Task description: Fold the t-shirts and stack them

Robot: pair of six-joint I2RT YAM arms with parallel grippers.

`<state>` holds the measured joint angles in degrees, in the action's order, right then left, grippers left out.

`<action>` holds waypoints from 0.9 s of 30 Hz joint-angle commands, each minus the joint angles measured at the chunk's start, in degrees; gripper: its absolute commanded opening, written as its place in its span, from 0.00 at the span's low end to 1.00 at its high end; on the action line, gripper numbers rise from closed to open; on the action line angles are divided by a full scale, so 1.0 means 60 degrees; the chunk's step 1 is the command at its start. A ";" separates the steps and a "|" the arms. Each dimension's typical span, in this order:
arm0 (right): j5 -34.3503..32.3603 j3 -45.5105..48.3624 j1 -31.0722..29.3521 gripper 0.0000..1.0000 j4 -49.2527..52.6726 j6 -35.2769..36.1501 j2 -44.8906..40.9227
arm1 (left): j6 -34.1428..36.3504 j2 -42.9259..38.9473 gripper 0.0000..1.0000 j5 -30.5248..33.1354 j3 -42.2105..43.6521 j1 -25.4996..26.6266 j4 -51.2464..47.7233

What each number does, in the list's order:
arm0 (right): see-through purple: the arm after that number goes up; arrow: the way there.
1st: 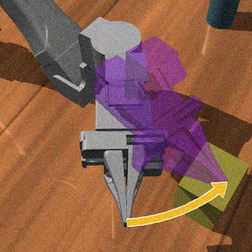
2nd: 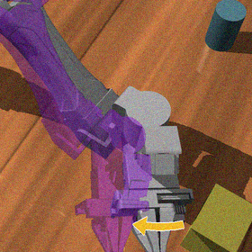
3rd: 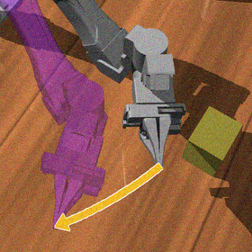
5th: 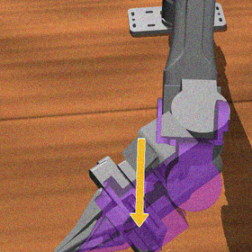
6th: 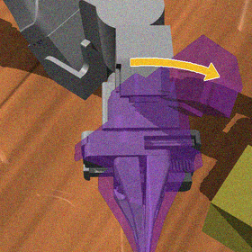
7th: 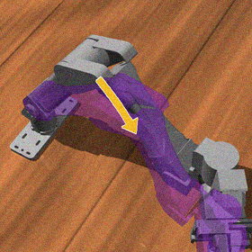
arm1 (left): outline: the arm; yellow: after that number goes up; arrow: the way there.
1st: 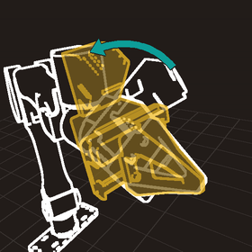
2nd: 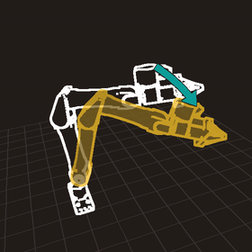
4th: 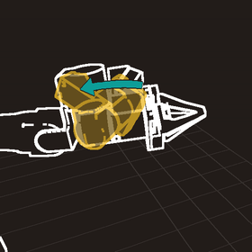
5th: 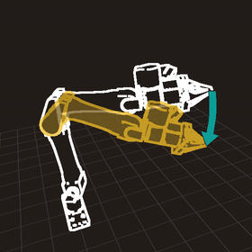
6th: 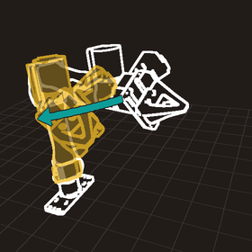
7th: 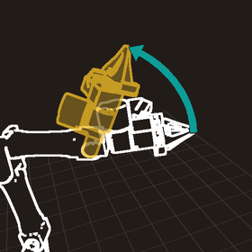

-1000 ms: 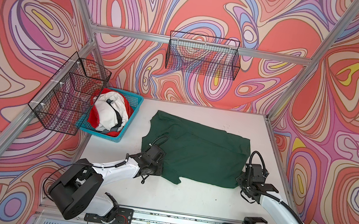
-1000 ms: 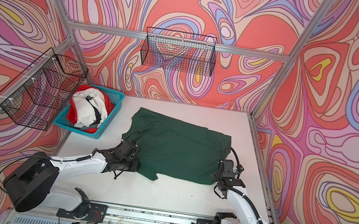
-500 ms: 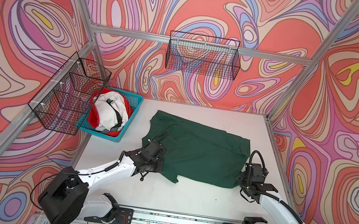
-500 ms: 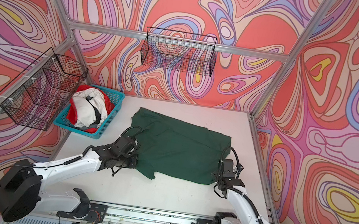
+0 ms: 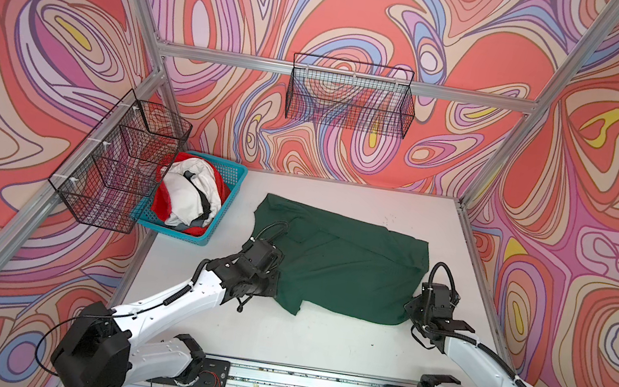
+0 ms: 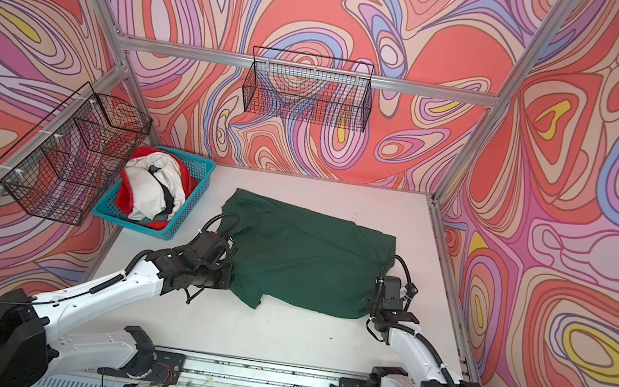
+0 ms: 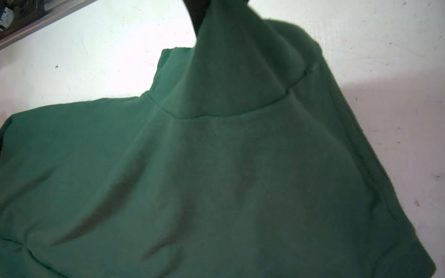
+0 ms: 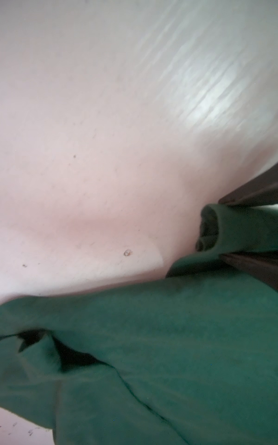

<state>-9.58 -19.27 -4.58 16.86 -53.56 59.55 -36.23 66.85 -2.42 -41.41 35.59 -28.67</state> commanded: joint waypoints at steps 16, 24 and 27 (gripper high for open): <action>-0.0687 -0.1009 0.0016 0.00 0.4178 -0.0185 -0.2250 | -0.0034 -0.0085 0.00 0.0188 -0.0217 0.0015 -0.0562; -0.0059 -0.0646 0.0016 0.05 0.3526 -0.0089 -0.1876 | -0.0071 -0.0051 0.00 0.0129 -0.0218 0.0015 -0.0512; 0.0398 -0.0503 0.0016 0.15 0.3084 -0.0083 -0.1825 | -0.0101 -0.0002 0.00 0.0042 -0.0218 0.0015 -0.0493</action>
<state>-9.76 -23.35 -4.58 37.78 -53.98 48.29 -36.25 66.85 -2.13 -41.41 35.59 -30.26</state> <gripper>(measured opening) 0.129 0.048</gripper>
